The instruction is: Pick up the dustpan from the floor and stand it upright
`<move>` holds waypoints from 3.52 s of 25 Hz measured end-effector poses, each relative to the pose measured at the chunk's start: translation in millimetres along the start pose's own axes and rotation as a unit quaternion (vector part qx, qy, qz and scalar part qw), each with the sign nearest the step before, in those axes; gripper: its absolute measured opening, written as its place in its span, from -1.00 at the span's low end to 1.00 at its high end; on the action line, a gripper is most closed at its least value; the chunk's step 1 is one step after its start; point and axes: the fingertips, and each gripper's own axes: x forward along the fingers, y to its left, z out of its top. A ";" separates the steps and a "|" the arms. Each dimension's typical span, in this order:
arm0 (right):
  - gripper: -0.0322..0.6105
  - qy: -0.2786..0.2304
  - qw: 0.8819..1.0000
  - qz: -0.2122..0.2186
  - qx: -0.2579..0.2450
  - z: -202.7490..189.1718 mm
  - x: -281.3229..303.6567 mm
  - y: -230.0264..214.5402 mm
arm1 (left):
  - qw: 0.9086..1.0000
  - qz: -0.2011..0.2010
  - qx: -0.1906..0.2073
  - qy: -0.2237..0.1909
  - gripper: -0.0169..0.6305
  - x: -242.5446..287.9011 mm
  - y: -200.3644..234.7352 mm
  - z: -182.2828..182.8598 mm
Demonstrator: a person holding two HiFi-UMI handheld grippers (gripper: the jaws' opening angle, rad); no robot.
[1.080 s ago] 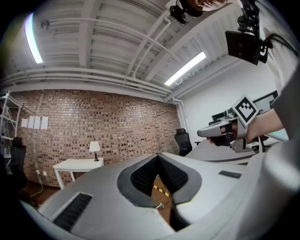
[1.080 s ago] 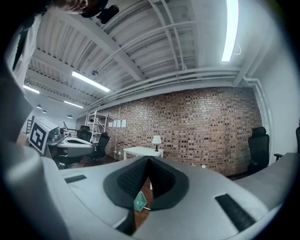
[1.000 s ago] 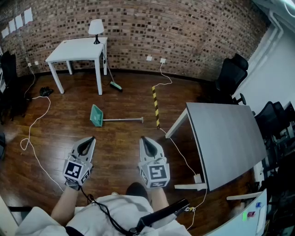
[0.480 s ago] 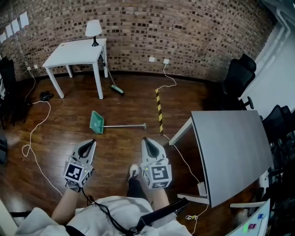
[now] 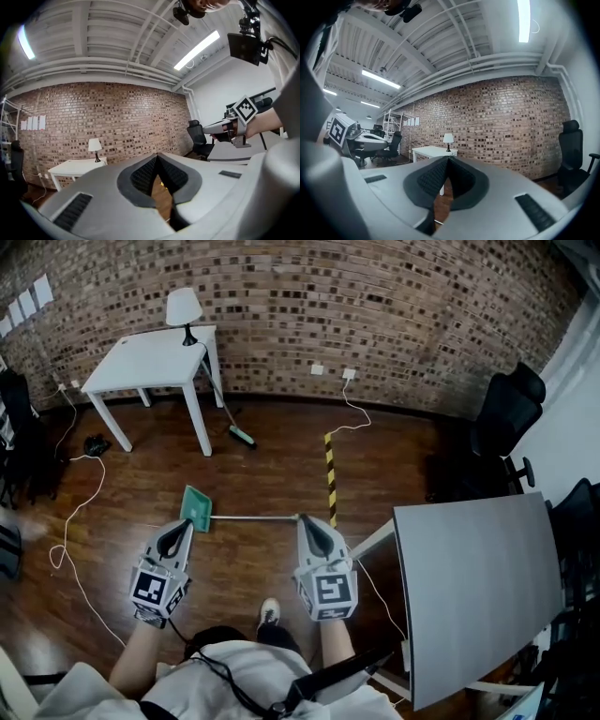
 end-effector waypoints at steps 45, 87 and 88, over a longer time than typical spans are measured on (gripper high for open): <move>-0.45 0.166 0.971 -0.069 0.159 -258.3 189.7 -122.3 | 0.979 -0.109 -0.035 0.169 -0.69 201.6 96.4 -250.0; -0.50 0.134 0.810 -0.086 0.564 -977.6 390.3 -108.3 | 0.737 -0.461 0.253 0.425 -0.62 397.4 -49.0 -1014.5; -0.50 0.131 0.813 -0.085 0.560 -969.8 390.1 -110.4 | 0.742 -0.456 0.252 0.421 -0.62 399.2 -49.2 -1009.5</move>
